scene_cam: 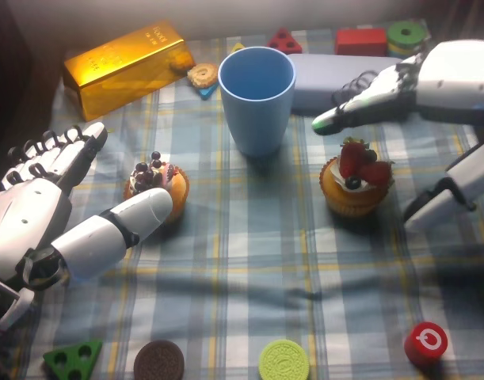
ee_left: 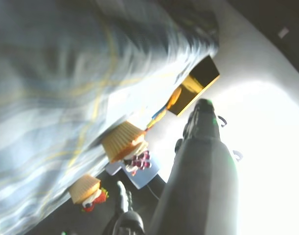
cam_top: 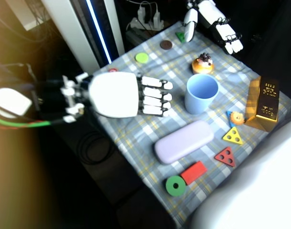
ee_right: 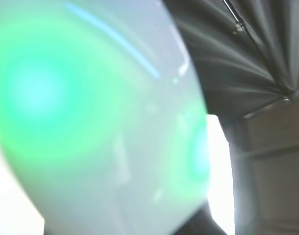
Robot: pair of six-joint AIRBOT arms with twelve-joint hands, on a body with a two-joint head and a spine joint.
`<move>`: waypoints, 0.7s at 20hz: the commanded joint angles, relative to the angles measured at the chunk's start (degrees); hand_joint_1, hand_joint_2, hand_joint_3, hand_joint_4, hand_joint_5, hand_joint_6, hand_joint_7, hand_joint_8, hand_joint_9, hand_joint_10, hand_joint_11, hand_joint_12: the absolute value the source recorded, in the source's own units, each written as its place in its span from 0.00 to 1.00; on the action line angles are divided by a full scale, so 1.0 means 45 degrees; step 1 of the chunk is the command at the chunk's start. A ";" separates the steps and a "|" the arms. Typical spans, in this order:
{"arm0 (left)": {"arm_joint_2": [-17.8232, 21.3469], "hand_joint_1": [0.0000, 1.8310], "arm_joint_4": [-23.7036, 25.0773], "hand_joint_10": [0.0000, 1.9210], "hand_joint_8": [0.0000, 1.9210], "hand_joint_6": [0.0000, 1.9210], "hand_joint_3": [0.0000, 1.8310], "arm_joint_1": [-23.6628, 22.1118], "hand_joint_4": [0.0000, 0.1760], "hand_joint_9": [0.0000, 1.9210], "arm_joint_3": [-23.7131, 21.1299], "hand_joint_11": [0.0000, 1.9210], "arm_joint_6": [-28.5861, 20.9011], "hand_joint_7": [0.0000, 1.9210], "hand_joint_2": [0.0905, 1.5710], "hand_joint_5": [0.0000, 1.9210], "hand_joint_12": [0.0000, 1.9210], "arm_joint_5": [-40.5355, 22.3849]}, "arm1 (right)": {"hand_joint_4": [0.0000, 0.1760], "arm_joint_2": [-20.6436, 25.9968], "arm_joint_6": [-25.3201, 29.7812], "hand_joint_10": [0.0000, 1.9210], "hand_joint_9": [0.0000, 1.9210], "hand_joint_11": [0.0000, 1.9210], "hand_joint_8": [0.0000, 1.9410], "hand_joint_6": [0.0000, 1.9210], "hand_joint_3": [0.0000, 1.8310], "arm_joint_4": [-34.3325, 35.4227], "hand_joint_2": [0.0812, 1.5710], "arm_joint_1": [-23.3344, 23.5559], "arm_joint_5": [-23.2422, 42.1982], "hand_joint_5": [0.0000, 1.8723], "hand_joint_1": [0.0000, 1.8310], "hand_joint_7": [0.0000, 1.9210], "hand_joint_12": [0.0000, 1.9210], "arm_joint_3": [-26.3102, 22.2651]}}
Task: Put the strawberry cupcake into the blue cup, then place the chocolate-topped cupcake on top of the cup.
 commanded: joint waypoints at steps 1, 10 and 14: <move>-0.0008 0.00 0.0646 0.00 0.00 0.00 0.00 -0.0053 0.48 0.01 0.0083 0.00 -0.0026 0.04 0.56 0.05 0.00 -0.1326 | 0.04 -0.0062 0.0284 0.00 0.29 0.26 0.00 0.01 0.01 0.0615 0.51 0.0205 0.0944 0.22 0.44 0.27 0.18 0.0154; -0.0048 0.00 0.0658 0.00 0.00 0.00 0.00 -0.0040 0.45 0.02 0.0103 0.00 -0.0030 0.04 0.57 0.05 0.00 -0.1358 | 0.13 -0.0714 0.0484 0.00 0.41 0.18 0.00 0.00 0.00 0.0223 0.56 0.0239 0.0486 0.43 0.49 0.43 0.50 0.0856; -0.0044 0.02 0.0641 0.00 0.00 0.00 0.00 -0.0034 0.40 0.02 0.0088 0.00 -0.0033 0.04 0.57 0.06 0.00 -0.1343 | 0.00 -0.0884 0.0682 0.03 0.57 0.37 0.01 0.01 0.00 0.0154 0.54 0.0238 0.0472 0.53 0.61 0.56 0.51 0.1063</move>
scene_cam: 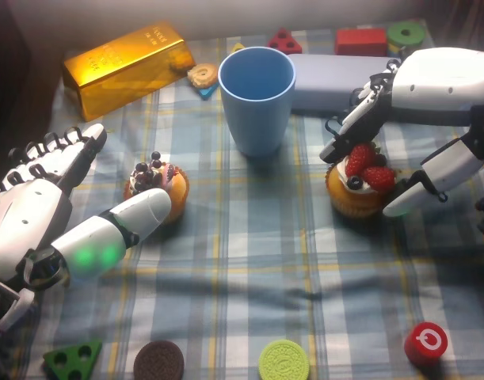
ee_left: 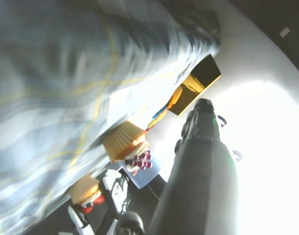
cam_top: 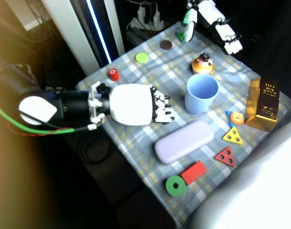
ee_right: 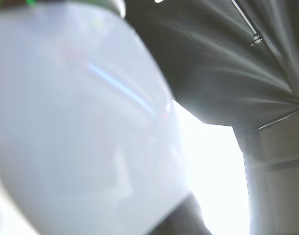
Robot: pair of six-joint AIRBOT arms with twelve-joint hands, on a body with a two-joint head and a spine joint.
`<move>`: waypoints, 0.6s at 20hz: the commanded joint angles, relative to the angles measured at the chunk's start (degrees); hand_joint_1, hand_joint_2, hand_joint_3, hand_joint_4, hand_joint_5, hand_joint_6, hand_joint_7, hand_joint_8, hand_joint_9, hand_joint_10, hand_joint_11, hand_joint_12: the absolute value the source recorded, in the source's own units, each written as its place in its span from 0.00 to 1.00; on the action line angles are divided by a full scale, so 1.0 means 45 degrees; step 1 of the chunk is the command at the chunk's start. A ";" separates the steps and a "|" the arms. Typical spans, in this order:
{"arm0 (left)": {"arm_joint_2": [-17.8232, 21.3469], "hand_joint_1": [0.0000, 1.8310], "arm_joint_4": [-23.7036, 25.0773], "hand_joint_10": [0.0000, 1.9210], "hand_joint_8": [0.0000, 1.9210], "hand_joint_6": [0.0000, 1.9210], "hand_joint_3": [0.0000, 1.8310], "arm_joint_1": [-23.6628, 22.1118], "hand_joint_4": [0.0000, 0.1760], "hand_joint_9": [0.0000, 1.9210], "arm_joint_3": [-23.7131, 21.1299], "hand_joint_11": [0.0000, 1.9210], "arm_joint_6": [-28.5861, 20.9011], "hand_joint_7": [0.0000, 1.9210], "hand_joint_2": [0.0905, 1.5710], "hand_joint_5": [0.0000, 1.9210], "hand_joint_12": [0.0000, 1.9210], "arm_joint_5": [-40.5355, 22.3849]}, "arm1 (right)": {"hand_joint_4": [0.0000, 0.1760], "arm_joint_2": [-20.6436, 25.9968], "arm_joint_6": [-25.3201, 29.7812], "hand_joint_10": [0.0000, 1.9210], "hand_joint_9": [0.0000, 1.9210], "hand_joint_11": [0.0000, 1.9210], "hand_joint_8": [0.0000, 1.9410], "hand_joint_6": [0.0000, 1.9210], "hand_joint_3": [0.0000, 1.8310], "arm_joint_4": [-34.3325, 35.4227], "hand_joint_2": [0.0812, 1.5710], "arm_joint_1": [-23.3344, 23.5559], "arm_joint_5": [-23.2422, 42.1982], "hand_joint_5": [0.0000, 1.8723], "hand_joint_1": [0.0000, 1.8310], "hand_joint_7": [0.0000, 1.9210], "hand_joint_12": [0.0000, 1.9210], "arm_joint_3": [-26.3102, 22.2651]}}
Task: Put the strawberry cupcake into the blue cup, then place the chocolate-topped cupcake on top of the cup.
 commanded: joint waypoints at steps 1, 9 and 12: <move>-0.0044 0.02 0.0618 0.00 0.00 0.00 0.00 -0.0057 0.38 0.03 0.0087 0.00 -0.0034 0.04 0.57 0.06 0.00 -0.1377 | 0.00 0.0024 0.0129 0.02 0.58 0.37 0.00 0.16 0.00 0.0490 0.59 0.0140 0.0828 0.67 0.64 0.59 0.51 0.0075; -0.0029 0.00 0.0559 0.00 0.00 0.00 0.00 0.0010 0.40 0.03 0.0060 0.00 -0.0035 0.04 0.57 0.05 0.00 -0.1377 | 0.35 0.0306 0.0320 0.39 0.51 0.34 0.05 0.53 0.00 0.0436 0.70 0.0585 0.1052 0.51 0.57 0.61 0.85 -0.0334; -0.0030 0.01 0.0541 0.00 0.00 0.01 0.00 0.0011 0.42 0.03 0.0053 0.00 -0.0036 0.04 0.57 0.06 0.00 -0.1382 | 0.00 0.0703 0.0320 0.37 0.52 0.41 0.51 0.47 0.00 0.0437 0.69 0.0908 0.1062 0.48 0.69 0.56 0.67 -0.0585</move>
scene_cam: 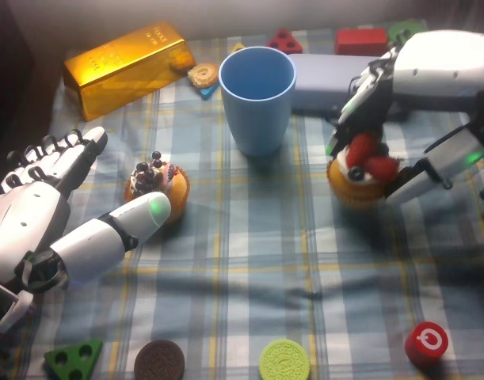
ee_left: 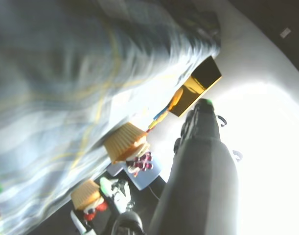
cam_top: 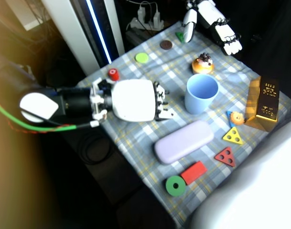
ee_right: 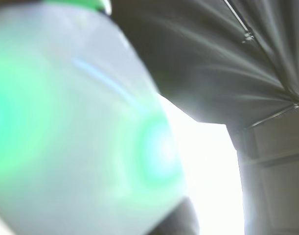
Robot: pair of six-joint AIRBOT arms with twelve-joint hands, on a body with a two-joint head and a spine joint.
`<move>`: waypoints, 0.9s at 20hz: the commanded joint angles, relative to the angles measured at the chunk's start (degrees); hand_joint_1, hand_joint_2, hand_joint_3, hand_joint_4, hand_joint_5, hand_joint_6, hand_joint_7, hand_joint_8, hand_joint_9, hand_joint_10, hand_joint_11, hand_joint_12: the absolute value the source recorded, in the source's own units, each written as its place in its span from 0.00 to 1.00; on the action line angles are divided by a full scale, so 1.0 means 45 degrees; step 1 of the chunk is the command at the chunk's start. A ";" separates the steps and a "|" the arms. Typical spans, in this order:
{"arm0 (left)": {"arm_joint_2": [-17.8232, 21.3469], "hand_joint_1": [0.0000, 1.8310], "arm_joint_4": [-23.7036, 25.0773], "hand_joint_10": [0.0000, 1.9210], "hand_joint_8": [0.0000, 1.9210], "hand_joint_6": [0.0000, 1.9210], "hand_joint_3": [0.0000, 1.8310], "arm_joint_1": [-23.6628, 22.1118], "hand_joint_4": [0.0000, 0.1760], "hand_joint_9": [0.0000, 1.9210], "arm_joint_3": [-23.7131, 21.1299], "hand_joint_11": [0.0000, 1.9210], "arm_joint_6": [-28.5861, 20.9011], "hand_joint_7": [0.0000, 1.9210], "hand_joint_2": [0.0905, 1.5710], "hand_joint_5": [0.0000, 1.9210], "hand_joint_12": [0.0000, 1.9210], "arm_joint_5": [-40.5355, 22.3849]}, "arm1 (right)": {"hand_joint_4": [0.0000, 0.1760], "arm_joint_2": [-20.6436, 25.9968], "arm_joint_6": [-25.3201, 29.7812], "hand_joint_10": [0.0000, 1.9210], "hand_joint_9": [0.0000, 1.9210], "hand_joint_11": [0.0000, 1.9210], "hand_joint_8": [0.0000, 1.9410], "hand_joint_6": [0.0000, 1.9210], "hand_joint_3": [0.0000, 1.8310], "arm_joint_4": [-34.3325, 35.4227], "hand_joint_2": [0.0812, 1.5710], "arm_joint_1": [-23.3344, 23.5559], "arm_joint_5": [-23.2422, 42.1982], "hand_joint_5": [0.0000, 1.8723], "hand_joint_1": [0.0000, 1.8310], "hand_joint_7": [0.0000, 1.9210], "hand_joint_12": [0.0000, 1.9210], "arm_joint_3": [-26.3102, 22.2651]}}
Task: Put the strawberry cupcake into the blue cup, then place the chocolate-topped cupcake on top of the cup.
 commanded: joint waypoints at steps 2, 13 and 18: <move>-0.0038 0.01 0.0620 0.00 0.00 0.00 0.00 -0.0038 0.34 0.03 0.0058 0.00 -0.0031 0.05 0.57 0.06 0.00 -0.1379 | 0.00 0.0385 0.0155 0.37 0.55 0.45 0.50 0.38 0.00 0.0841 0.67 0.0374 0.0987 0.54 0.69 0.57 0.71 -0.0179; -0.0048 0.00 0.0622 0.00 0.00 0.00 0.00 -0.0044 0.43 0.03 0.0095 0.00 -0.0031 0.04 0.56 0.05 0.00 -0.1232 | 0.00 0.1001 0.0155 0.35 0.49 0.45 0.58 0.65 0.00 0.0619 0.74 0.2422 0.1040 0.41 0.66 0.47 0.49 -0.0321; -0.0072 0.00 0.0624 0.00 0.00 0.00 0.00 -0.0055 0.47 0.03 0.0128 0.00 -0.0034 0.04 0.56 0.04 0.00 -0.1137 | 0.00 0.0725 0.0152 0.19 0.56 0.45 0.55 0.65 0.00 0.0359 0.73 0.3269 0.1006 0.39 0.67 0.51 0.50 0.0093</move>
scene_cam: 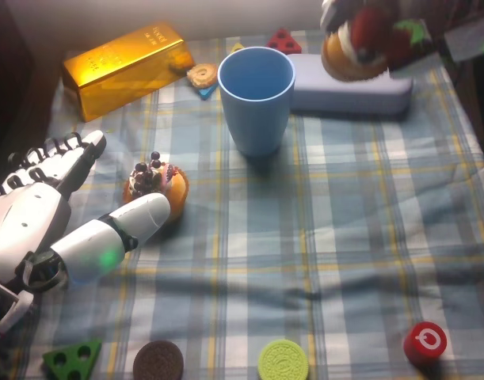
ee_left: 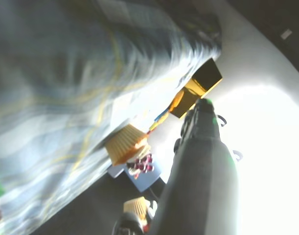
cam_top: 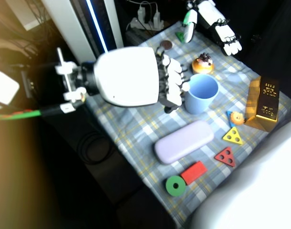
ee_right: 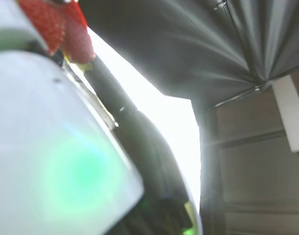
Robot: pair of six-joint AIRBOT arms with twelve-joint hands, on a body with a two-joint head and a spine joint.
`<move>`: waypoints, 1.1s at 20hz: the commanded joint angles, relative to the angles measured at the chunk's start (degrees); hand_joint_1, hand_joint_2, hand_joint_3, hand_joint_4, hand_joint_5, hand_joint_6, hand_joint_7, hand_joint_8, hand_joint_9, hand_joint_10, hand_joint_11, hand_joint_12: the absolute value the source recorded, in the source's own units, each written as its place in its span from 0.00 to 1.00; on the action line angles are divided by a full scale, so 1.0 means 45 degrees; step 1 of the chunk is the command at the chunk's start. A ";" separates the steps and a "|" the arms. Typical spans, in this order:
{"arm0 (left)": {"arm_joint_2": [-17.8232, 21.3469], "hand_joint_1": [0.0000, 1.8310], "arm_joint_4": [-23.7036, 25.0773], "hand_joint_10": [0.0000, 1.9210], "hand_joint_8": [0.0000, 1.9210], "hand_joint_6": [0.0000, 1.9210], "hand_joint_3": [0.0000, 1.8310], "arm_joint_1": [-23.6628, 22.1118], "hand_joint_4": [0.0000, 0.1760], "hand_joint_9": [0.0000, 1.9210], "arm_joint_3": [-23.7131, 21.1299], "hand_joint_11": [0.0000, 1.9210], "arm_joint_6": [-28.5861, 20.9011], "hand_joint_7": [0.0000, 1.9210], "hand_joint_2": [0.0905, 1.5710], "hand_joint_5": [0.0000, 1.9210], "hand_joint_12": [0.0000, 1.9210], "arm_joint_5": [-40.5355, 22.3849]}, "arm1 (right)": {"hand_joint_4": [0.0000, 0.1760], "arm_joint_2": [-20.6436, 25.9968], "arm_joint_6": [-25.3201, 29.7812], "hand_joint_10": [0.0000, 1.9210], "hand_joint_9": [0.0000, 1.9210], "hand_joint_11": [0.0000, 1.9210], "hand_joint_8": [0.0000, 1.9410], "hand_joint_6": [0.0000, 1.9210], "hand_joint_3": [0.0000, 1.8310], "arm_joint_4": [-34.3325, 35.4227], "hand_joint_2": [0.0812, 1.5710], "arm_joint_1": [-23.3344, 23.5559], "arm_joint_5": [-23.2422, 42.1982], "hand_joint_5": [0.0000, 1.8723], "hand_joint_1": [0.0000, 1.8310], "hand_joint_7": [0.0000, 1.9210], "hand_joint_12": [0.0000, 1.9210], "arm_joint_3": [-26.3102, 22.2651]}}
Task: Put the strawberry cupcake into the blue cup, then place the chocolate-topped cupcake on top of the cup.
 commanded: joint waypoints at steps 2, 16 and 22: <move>-0.0112 0.00 0.0645 0.00 0.00 0.00 0.00 -0.0062 0.56 0.02 0.0097 0.00 -0.0040 0.03 0.56 0.04 0.00 -0.1321 | 0.00 -0.0325 0.0109 0.14 0.63 0.44 0.53 0.57 0.00 0.0884 0.71 0.0300 0.0812 0.44 0.68 0.54 0.66 0.0300; -0.0191 0.00 0.0689 0.00 0.00 0.00 0.00 -0.0137 0.55 0.04 0.0205 0.00 -0.0040 0.03 0.56 0.04 0.00 -0.1095 | 0.00 -0.2302 0.0108 0.11 0.55 0.30 0.00 0.03 0.00 0.1505 0.59 0.0764 0.0855 0.57 0.56 0.57 0.79 0.1960; -0.0192 0.00 0.0866 0.00 0.00 0.00 0.00 -0.0236 0.69 0.04 0.0255 0.00 -0.0040 0.03 0.55 0.04 0.00 -0.0890 | 0.00 -0.3045 0.0108 0.25 0.51 0.30 0.00 0.53 0.00 0.1396 0.70 0.0633 0.0838 0.50 0.62 0.58 0.79 0.2491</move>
